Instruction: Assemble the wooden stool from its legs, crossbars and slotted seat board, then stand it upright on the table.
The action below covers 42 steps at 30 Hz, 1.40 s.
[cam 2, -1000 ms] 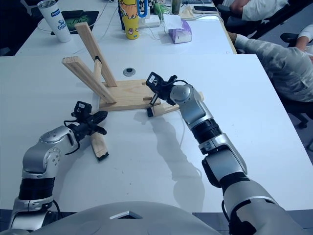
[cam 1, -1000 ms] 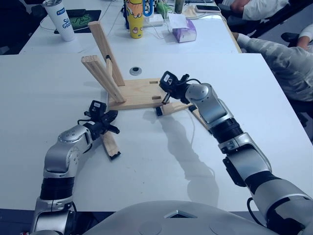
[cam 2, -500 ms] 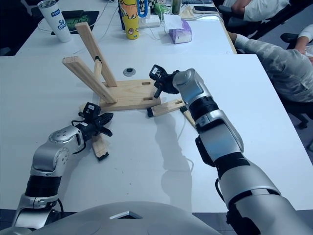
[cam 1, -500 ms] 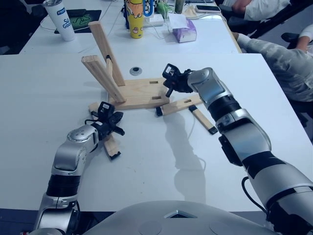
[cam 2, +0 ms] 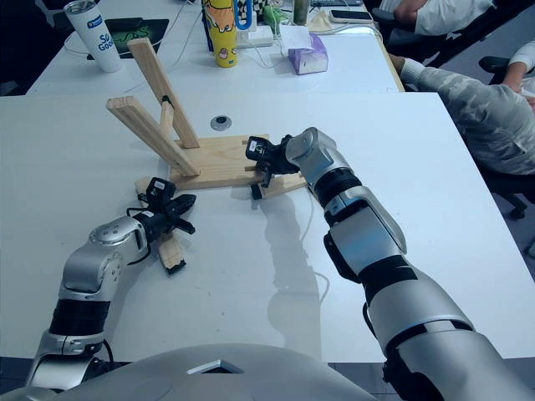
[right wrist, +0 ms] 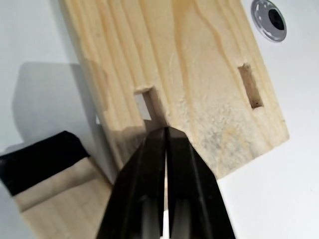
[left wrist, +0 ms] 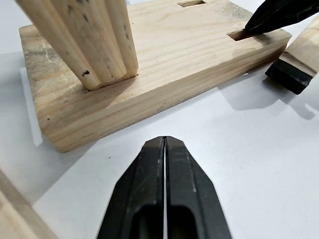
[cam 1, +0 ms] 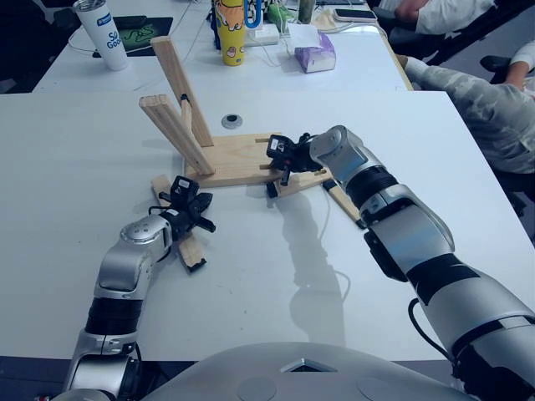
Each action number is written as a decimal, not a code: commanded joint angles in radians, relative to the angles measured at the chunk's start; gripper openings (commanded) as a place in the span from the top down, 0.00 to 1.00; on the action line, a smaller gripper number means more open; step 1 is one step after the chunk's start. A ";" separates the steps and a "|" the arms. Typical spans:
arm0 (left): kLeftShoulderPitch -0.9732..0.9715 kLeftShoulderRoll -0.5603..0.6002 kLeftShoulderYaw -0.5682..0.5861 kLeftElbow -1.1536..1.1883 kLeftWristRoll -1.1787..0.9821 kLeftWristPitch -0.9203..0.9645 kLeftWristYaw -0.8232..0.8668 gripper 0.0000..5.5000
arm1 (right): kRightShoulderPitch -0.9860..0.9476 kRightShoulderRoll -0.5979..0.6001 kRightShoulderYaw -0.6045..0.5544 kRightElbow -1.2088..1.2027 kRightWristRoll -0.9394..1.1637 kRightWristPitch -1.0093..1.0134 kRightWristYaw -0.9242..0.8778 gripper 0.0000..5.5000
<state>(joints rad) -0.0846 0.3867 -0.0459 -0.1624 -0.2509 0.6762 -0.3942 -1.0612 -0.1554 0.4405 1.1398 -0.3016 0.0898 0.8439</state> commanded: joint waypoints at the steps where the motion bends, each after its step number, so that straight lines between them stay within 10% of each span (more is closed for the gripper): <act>1: -0.011 -0.002 -0.001 0.016 0.016 -0.006 0.002 0.99 | -0.001 0.007 0.012 0.021 -0.023 0.053 0.064 1.00; 11: -0.026 -0.014 0.002 0.045 0.034 -0.019 0.009 0.99 | 0.126 -0.061 0.051 -0.362 0.038 0.174 0.444 1.00; 22: -0.078 -0.010 -0.035 0.149 0.080 -0.062 -0.020 0.99 | 0.329 -0.014 0.047 -1.030 0.169 0.612 0.423 1.00; 33: -0.087 -0.013 -0.034 0.169 0.105 -0.078 -0.035 0.99 | 0.038 -0.006 -0.173 -0.410 0.114 0.461 -0.161 1.00; 42: -0.096 -0.013 -0.032 0.174 0.111 -0.077 -0.039 0.99 | 0.021 0.015 -0.134 -0.071 0.067 0.314 -0.181 1.00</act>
<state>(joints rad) -0.1694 0.3722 -0.0747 -0.0043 -0.1461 0.5911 -0.4280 -1.0218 -0.1530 0.2921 1.0459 -0.2282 0.4221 0.6272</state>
